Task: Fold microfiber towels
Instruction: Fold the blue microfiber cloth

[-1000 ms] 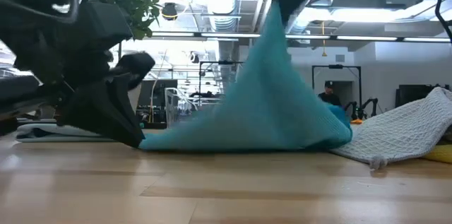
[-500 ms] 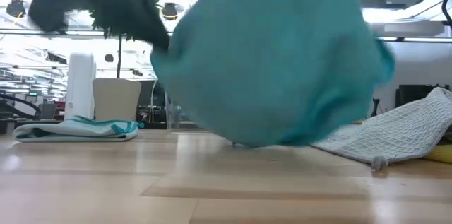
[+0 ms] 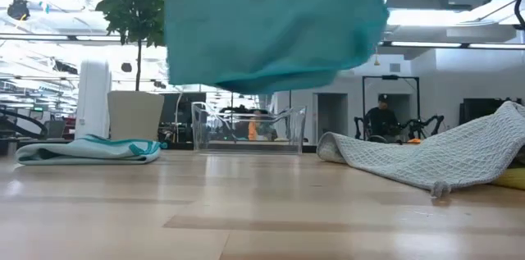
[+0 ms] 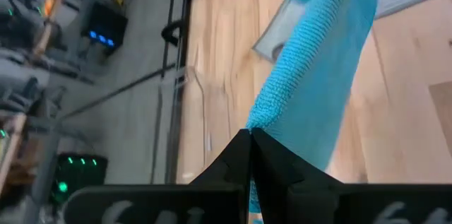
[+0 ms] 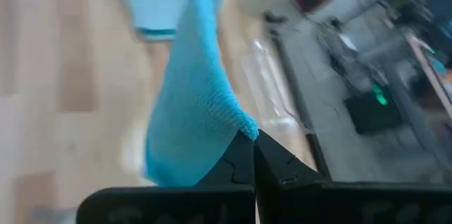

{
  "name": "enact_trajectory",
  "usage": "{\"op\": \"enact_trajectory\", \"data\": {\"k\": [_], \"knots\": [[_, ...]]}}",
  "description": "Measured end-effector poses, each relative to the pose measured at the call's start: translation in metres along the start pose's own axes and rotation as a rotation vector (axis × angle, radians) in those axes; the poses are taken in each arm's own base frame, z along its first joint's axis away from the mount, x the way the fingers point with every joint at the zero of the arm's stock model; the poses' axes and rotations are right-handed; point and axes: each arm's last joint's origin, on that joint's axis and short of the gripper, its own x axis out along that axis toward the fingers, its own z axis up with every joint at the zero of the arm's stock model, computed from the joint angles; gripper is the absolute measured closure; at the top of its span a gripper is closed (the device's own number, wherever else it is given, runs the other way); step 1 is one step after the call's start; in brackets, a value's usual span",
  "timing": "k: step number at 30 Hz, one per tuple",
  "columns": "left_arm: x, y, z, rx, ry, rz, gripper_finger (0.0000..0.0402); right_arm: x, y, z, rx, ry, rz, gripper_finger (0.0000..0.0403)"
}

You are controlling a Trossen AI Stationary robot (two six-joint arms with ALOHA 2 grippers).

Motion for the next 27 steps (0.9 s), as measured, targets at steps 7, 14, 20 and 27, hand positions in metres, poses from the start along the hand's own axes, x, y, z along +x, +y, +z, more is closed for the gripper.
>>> {"op": "enact_trajectory", "data": {"k": [7,14,20,27], "knots": [[0.007,-0.001,-0.008,-0.166,0.129,-0.283,0.0401,0.007,0.008,0.004,0.091,0.101,0.166,0.0393],[-0.018,-0.029,0.001,-0.322,0.064,-0.502,0.0401,-0.019,0.056,-0.011,0.240,0.137,0.312,0.0393],[-0.035,-0.044,0.006,-0.396,0.007,-0.593,0.0401,-0.036,0.073,-0.020,0.369,0.113,0.331,0.0393],[0.005,-0.064,-0.021,-0.403,0.116,-0.518,0.0401,-0.003,0.081,-0.033,0.398,0.208,0.266,0.0393]]}}
